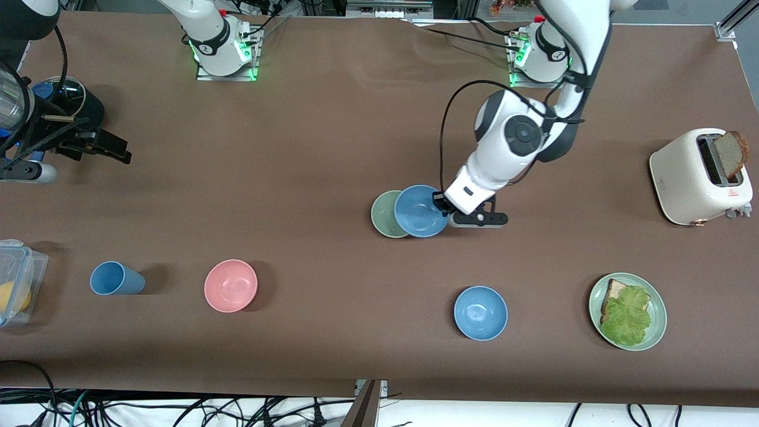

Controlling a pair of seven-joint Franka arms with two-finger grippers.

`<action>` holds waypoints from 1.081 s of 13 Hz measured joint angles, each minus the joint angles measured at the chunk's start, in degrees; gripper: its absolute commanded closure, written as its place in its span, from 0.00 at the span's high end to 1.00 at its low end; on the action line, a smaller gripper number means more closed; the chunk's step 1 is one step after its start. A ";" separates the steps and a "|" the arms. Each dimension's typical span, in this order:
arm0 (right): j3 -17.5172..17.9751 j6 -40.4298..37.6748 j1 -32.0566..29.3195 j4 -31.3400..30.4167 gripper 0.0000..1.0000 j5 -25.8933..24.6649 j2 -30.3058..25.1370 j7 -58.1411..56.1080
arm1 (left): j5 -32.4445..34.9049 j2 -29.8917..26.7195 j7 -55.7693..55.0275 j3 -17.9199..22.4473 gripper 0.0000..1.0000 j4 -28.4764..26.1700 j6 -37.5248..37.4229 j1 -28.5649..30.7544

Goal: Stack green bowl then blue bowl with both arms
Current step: 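Carry the blue bowl with the left gripper into the green bowl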

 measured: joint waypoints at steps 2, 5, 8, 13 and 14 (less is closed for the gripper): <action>0.00 0.02 0.00 0.00 1.00 0.00 0.00 0.00 | 0.02 2.72 -1.87 0.06 0.00 2.14 0.00 -1.78; 0.00 0.04 0.00 0.00 1.00 0.00 0.00 0.00 | 3.58 4.76 -3.56 0.19 0.00 2.95 0.00 -3.79; 0.00 0.05 0.00 0.00 1.00 0.00 0.00 0.00 | 4.61 5.62 -4.86 0.24 0.00 2.96 -0.01 -4.53; 0.00 0.06 -0.04 0.00 1.00 0.00 0.00 0.01 | 4.62 6.69 -6.88 0.31 0.00 3.00 0.02 -5.21; 0.00 0.06 -0.05 0.00 1.00 0.00 0.00 0.01 | 4.62 6.74 -7.49 0.31 0.20 3.05 0.02 -5.22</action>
